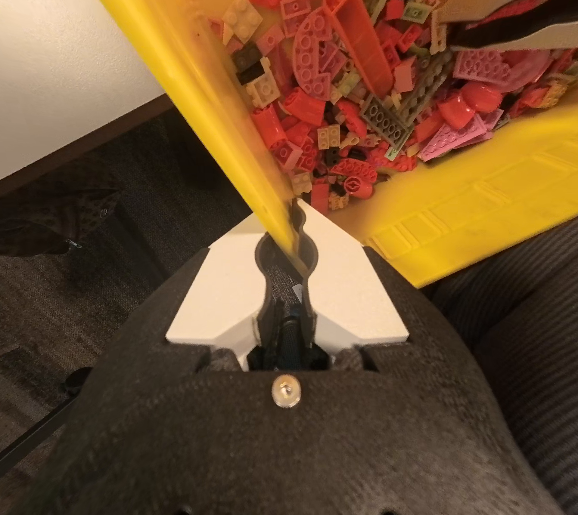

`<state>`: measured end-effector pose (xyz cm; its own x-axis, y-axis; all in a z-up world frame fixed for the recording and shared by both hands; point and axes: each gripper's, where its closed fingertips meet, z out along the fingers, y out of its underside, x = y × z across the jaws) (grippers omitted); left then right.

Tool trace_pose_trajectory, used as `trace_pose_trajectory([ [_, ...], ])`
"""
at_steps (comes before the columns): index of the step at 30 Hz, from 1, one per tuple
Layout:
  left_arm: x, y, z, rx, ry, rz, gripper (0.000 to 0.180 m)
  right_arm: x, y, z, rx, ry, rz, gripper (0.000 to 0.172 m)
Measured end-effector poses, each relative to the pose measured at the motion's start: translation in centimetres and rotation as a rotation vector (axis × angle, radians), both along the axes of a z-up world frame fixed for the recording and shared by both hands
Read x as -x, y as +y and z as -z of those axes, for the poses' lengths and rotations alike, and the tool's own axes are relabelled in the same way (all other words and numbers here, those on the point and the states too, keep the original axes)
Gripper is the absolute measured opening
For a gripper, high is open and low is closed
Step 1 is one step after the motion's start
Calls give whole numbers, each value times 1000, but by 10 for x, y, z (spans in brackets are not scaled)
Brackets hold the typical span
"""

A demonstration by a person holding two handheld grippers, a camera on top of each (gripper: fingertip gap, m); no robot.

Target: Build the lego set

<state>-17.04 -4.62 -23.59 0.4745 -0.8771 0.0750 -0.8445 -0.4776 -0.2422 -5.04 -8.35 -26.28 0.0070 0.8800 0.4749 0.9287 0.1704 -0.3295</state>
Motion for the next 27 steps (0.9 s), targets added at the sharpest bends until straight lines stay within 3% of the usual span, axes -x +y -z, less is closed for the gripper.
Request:
trace_pose_trajectory([
  [6,-3,0,0,2,3,1,7,2,1,0,-44,-35,-53,6],
  [12,-3,-1,2,2,4,1,6,2,-1,-25,-25,85,-3,3],
  [14,-3,-1,2,1,5,2,6,8,-3,-45,5,172,16,3],
  [17,-2,-2,3,2,6,3,6,14,10,-105,-49,311,21,2],
  [19,-2,-3,4,0,5,3,6,1,39,-147,-119,379,67,3],
  [21,-3,-4,4,-1,4,3,6,-19,80,-165,-130,387,150,3],
  [23,-4,-4,5,-1,5,4,6,-38,127,-154,-88,345,236,2],
  [27,-4,-4,6,4,4,9,6,-66,202,-91,27,218,379,3],
])
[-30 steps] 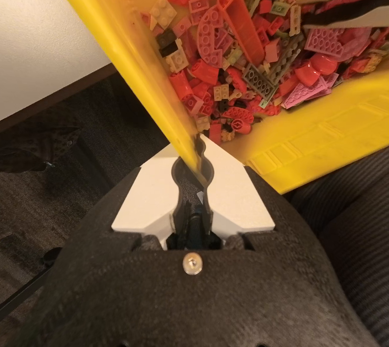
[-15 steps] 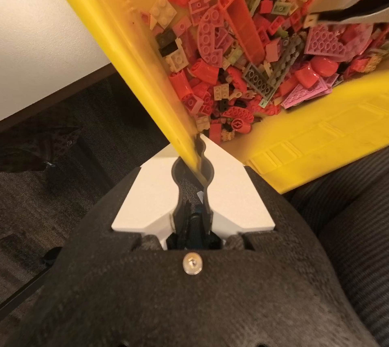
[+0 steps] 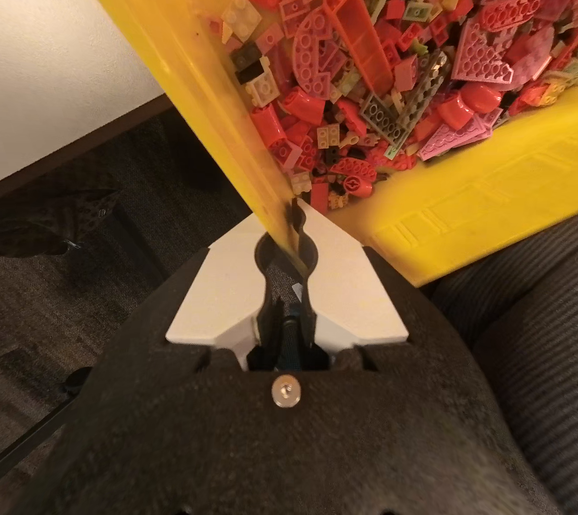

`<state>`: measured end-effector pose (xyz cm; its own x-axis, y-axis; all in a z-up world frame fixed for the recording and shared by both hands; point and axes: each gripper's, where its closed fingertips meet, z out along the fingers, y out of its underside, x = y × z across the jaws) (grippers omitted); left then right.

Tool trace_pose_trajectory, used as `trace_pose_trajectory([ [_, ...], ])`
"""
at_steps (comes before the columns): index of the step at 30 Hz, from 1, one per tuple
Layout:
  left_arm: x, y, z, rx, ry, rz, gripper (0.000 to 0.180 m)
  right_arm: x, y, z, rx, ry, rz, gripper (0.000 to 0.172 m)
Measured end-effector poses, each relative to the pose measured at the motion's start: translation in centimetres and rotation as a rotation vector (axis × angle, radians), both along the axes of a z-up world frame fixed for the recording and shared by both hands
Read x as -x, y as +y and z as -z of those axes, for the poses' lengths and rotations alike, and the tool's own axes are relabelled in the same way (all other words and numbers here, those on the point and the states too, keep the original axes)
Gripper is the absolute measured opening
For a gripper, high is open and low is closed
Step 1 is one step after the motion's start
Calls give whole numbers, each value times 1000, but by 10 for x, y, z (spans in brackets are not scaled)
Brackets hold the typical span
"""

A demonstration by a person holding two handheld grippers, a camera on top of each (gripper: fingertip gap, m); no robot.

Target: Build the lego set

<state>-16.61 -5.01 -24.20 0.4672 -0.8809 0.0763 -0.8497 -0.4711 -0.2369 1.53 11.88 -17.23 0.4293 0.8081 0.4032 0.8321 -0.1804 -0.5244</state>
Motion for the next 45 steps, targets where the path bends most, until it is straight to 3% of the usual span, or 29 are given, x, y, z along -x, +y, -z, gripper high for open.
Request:
trace_pose_trajectory([
  [5,0,-1,2,2,-3,5,6,-5,40,40,104,36,92,2],
  [10,-1,-3,4,0,-1,5,6,-16,49,65,109,-88,132,3],
  [13,-2,-4,3,0,-3,1,6,-18,46,72,150,-78,165,33],
  [15,-2,-4,4,-1,-1,0,6,-12,44,57,138,4,188,40],
  [18,-2,-4,4,3,-4,1,6,7,23,-1,41,182,161,40],
  [21,-4,-5,4,8,-23,13,6,34,-38,-63,-55,299,31,23],
  [23,-3,-5,4,11,-23,11,6,50,-93,-75,-55,269,-78,16],
  [25,-3,-6,2,14,-24,9,6,65,-142,-62,-13,181,-171,16],
  [28,-3,-7,2,15,-20,7,6,90,-193,-7,71,56,-287,24],
  [32,-4,-6,2,11,-8,11,6,119,-211,65,72,-32,-434,42],
  [35,-4,-7,-1,11,3,7,6,117,-201,95,107,-78,-382,45],
  [41,0,-5,-2,14,3,-1,6,55,-214,101,278,-210,-194,49],
  [45,2,-4,-2,16,-3,-1,6,28,-238,99,416,-258,-143,42],
])
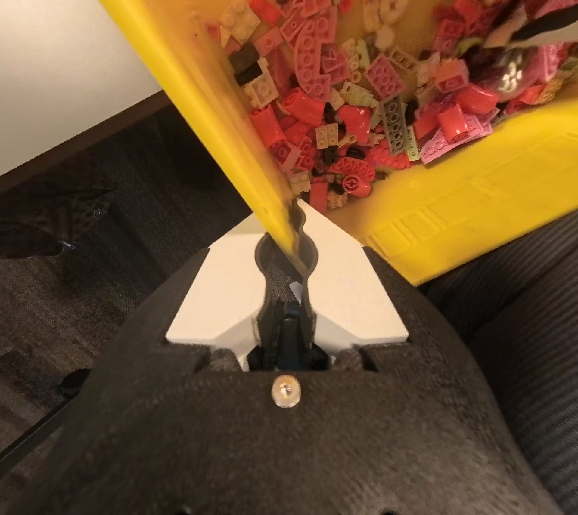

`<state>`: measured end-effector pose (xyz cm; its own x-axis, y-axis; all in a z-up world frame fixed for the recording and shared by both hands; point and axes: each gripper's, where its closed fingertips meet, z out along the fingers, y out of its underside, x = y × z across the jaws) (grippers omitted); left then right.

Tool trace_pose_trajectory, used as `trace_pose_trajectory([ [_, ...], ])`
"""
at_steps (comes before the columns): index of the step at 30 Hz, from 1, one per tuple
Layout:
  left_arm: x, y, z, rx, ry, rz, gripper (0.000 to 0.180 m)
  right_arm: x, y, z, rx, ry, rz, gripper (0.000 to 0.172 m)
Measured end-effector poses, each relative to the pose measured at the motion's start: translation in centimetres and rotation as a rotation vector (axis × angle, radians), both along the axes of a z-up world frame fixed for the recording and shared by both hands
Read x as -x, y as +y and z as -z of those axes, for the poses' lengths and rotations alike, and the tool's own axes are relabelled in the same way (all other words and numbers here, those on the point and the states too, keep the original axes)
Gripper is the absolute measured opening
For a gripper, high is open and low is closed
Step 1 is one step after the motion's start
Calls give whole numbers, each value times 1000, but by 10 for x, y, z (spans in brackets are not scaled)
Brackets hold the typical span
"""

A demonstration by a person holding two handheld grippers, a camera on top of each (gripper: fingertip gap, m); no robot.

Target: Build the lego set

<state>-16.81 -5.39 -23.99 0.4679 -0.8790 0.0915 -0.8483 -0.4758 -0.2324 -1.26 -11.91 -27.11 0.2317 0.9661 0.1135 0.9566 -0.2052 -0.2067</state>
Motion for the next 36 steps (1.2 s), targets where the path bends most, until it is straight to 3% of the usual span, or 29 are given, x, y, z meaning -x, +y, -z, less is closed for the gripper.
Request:
trace_pose_trajectory([
  [5,-1,0,1,-4,2,-1,6,51,32,-27,-168,261,-19,40],
  [13,1,2,0,-5,12,2,6,100,60,-6,-328,304,-189,21],
  [16,2,2,0,-6,16,4,6,95,63,5,-301,245,-177,18],
  [20,2,2,0,-5,10,4,7,69,65,0,-268,200,-81,21],
  [29,3,4,-2,-5,12,7,7,89,45,-5,-185,332,-83,21],
  [36,3,5,-3,-4,12,8,7,75,50,1,-236,171,-88,15],
])
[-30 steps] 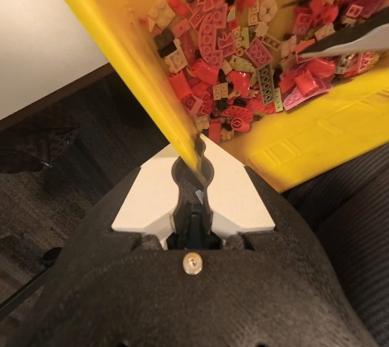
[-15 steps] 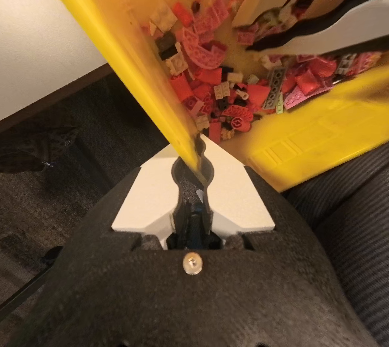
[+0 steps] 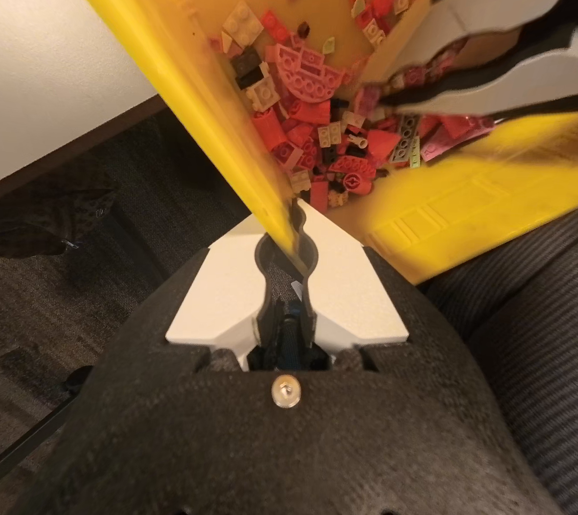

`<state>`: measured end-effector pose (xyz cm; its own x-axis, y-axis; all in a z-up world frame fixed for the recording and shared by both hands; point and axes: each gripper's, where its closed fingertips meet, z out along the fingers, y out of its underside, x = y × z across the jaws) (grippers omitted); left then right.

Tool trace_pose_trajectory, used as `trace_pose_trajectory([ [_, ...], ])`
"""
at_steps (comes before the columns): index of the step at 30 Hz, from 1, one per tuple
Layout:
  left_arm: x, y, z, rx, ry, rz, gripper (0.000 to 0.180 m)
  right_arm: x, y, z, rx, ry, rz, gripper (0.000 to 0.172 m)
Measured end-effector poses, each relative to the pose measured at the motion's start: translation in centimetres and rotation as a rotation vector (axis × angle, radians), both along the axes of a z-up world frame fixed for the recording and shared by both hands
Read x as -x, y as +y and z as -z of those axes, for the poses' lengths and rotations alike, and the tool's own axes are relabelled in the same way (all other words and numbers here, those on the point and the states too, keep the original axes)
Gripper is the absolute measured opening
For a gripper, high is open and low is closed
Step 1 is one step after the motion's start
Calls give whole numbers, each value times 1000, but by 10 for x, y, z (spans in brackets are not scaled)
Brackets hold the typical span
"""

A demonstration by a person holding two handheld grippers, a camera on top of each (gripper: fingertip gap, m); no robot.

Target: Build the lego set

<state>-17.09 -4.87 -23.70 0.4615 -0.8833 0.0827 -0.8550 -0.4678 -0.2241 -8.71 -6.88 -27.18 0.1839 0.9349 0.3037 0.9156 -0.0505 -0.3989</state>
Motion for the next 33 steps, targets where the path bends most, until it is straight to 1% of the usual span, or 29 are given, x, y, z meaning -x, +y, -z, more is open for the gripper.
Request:
trace_pose_trajectory([
  [2,0,-1,1,0,-1,1,7,-20,1,0,3,-111,41,15],
  [3,0,0,1,-1,1,2,7,-26,0,-2,10,-141,57,16],
  [4,0,0,1,-1,1,2,7,-27,1,-7,-1,-136,62,18],
  [5,0,1,1,-2,1,2,7,-22,2,-13,-14,-91,58,18],
  [6,0,0,1,-2,0,2,7,-12,0,-18,-5,-16,46,14],
  [8,0,0,0,-2,0,2,7,8,-8,-23,56,115,23,7],
  [11,0,0,1,-2,2,3,7,18,-10,-15,78,142,-13,0],
  [15,0,0,0,-3,4,5,7,18,-10,6,87,80,-63,0],
  [16,-1,1,0,-3,5,6,6,19,-11,8,90,78,-72,3],
  [22,-2,-1,1,-5,7,6,7,21,-10,13,82,61,-129,19],
  [25,-3,-1,1,-5,7,7,7,24,-13,15,114,78,-150,20],
  [28,-4,-2,1,-5,8,7,6,26,-12,16,106,81,-162,16],
  [33,-6,-3,2,-4,10,7,7,28,-15,20,63,26,-232,15],
])
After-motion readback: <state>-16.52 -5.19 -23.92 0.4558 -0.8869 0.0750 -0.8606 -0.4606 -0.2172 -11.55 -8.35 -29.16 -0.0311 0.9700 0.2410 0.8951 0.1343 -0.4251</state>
